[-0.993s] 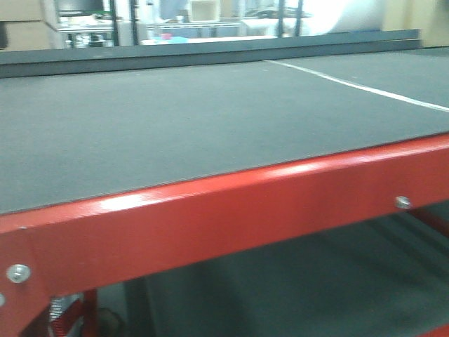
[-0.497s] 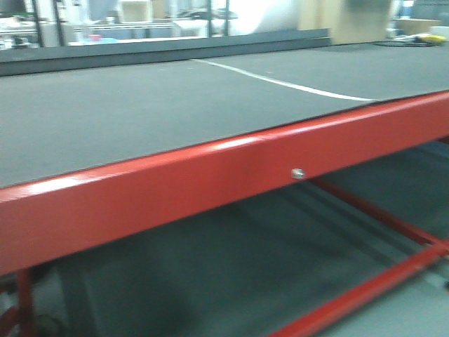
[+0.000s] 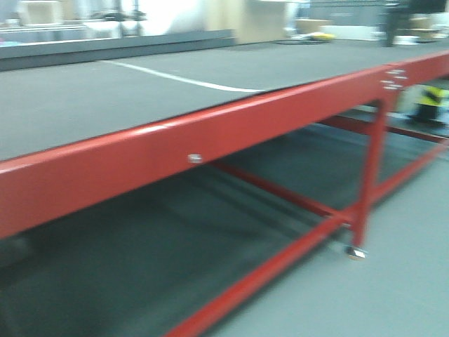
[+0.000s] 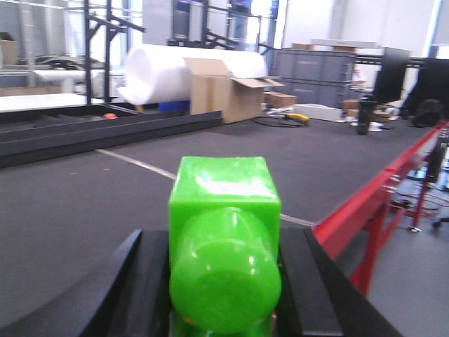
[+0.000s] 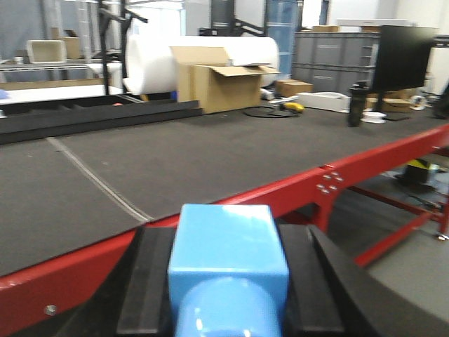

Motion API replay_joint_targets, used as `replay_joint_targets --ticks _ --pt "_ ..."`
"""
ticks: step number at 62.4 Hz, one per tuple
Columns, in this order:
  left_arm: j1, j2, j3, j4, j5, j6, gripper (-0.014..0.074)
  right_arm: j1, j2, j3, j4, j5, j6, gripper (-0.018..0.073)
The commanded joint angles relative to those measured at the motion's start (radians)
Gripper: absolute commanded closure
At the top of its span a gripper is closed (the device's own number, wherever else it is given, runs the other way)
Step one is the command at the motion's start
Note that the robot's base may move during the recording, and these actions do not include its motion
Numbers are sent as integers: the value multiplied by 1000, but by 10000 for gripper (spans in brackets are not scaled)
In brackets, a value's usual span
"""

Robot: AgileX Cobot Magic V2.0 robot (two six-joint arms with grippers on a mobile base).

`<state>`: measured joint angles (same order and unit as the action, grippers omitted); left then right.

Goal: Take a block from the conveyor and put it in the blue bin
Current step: 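Turn the base away from the conveyor while holding both blocks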

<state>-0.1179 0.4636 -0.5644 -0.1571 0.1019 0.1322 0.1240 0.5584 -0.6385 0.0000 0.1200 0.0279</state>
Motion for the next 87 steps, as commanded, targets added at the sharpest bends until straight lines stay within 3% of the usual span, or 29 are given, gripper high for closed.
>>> replay_joint_targets --ticks 1,87 --pt "5 -7 -10 -7 -19 -2 707 -2 -4 1 0 -16 -4 727" --pt "5 -7 -10 -7 -19 -2 707 -2 -4 1 0 -16 -4 727"
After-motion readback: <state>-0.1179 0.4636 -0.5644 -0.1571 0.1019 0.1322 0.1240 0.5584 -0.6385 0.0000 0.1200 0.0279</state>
